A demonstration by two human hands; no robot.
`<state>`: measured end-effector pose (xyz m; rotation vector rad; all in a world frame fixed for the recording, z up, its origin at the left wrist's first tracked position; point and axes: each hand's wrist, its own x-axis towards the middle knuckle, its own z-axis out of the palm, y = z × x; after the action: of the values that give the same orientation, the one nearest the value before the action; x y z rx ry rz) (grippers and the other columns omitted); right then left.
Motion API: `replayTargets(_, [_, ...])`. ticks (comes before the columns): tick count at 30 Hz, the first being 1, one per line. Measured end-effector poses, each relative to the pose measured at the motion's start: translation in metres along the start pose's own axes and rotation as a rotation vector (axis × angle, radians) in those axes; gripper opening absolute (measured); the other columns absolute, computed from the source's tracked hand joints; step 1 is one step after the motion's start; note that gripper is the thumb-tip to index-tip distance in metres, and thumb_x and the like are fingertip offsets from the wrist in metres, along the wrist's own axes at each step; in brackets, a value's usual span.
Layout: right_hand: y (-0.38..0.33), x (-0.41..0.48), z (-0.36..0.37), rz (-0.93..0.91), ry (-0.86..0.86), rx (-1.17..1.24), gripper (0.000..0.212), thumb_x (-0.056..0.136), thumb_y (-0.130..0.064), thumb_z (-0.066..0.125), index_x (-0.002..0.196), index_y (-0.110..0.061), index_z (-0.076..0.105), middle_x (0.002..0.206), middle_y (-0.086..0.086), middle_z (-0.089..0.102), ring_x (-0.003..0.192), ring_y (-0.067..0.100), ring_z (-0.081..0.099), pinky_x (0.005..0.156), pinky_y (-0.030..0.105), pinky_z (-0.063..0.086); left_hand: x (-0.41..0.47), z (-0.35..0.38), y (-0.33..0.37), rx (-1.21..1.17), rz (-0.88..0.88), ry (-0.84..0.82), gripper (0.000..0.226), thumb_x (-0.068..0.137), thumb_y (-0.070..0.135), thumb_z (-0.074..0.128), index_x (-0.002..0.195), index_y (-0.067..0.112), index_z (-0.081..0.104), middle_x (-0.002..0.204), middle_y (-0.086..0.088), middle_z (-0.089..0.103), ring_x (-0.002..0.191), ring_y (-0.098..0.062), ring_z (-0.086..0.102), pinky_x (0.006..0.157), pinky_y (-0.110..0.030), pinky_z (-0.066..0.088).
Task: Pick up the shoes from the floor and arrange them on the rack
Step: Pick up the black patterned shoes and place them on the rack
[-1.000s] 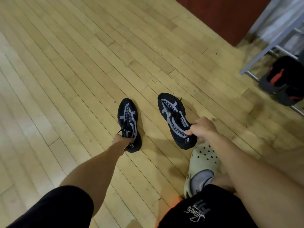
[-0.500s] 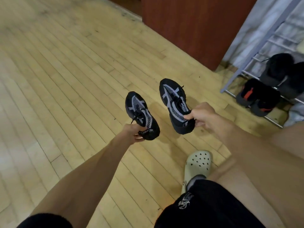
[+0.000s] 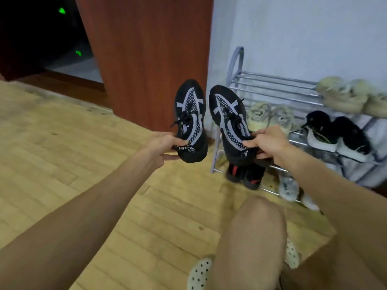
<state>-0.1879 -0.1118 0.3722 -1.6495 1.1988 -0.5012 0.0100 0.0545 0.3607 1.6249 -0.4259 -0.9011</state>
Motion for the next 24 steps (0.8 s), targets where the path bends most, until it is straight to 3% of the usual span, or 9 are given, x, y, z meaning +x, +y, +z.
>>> replayTargets(2, [-0.009, 0.014, -0.036, -0.01, 0.04, 0.09, 0.011, 0.079, -0.001, 0.073, 0.08, -0.011, 0.069, 0.083, 0.005, 0.073, 0.078, 0.021, 0.069, 0.068, 0.034, 0.06, 0.015, 0.036, 0.034, -0.001, 0.055, -0.015, 0.029, 0.071, -0.001, 0.077, 0.1, 0.004, 0.073, 0.092, -0.009, 0.075, 0.082, -0.024, 0.07, 0.061, -0.032, 0.06])
replayTargets(4, [-0.018, 0.033, -0.065, -0.013, 0.082, 0.192, 0.014, 0.079, -0.001, 0.073, 0.093, -0.006, 0.07, 0.092, 0.009, 0.074, 0.083, 0.025, 0.07, 0.078, 0.04, 0.059, 0.032, 0.072, 0.064, -0.013, 0.11, -0.047, 0.03, 0.071, -0.003, 0.077, 0.1, 0.003, 0.072, 0.091, -0.011, 0.075, 0.077, -0.024, 0.071, 0.063, -0.033, 0.061])
replayTargets(8, [-0.031, 0.078, -0.11, -0.024, 0.157, 0.355, 0.025, 0.08, -0.009, 0.075, 0.103, -0.002, 0.068, 0.1, 0.013, 0.074, 0.083, 0.027, 0.072, 0.068, 0.038, 0.062, 0.071, 0.138, 0.111, 0.0, 0.182, -0.102, 0.031, 0.071, -0.005, 0.076, 0.098, 0.008, 0.067, 0.094, -0.012, 0.074, 0.083, -0.026, 0.072, 0.064, -0.034, 0.061])
replayTargets(12, [-0.028, 0.123, -0.14, 0.014, 0.187, 0.456, 0.034, 0.084, -0.01, 0.071, 0.116, -0.003, 0.064, 0.109, 0.014, 0.072, 0.079, 0.026, 0.071, 0.048, 0.031, 0.06, 0.115, 0.189, 0.139, 0.072, 0.195, -0.131, 0.037, 0.073, -0.005, 0.075, 0.106, 0.007, 0.064, 0.086, -0.01, 0.071, 0.072, -0.022, 0.07, 0.056, -0.032, 0.059])
replayTargets(16, [-0.022, 0.158, -0.156, 0.045, 0.213, 0.477, 0.027, 0.085, -0.013, 0.071, 0.11, -0.005, 0.065, 0.103, 0.012, 0.072, 0.071, 0.021, 0.069, 0.042, 0.024, 0.056, 0.158, 0.227, 0.153, 0.148, 0.18, -0.149, 0.034, 0.075, -0.002, 0.074, 0.106, 0.006, 0.064, 0.091, -0.012, 0.072, 0.074, -0.024, 0.07, 0.057, -0.032, 0.058])
replayTargets(20, [-0.019, 0.182, -0.159, 0.045, 0.258, 0.422, 0.026, 0.084, -0.017, 0.073, 0.106, -0.006, 0.064, 0.107, 0.013, 0.072, 0.084, 0.026, 0.071, 0.057, 0.032, 0.062, 0.182, 0.253, 0.158, 0.219, 0.159, -0.172, 0.012, 0.083, 0.001, 0.068, 0.093, 0.006, 0.063, 0.074, -0.007, 0.066, 0.058, -0.016, 0.063, 0.035, -0.019, 0.049])
replayTargets(22, [-0.021, 0.183, -0.156, 0.06, 0.254, 0.368, 0.035, 0.085, -0.022, 0.072, 0.114, -0.005, 0.063, 0.112, 0.014, 0.07, 0.092, 0.03, 0.071, 0.071, 0.042, 0.062, 0.186, 0.26, 0.157, 0.235, 0.158, -0.131, 0.015, 0.088, 0.005, 0.061, 0.103, 0.003, 0.062, 0.074, -0.008, 0.064, 0.057, -0.016, 0.062, 0.033, -0.019, 0.046])
replayTargets(24, [-0.02, 0.181, -0.154, 0.062, 0.232, 0.287, 0.04, 0.087, -0.03, 0.068, 0.117, -0.004, 0.062, 0.113, 0.015, 0.07, 0.089, 0.034, 0.072, 0.073, 0.045, 0.061, 0.189, 0.262, 0.152, 0.264, 0.161, -0.129, 0.025, 0.091, 0.01, 0.057, 0.113, 0.0, 0.06, 0.082, -0.01, 0.065, 0.062, -0.017, 0.062, 0.04, -0.024, 0.05])
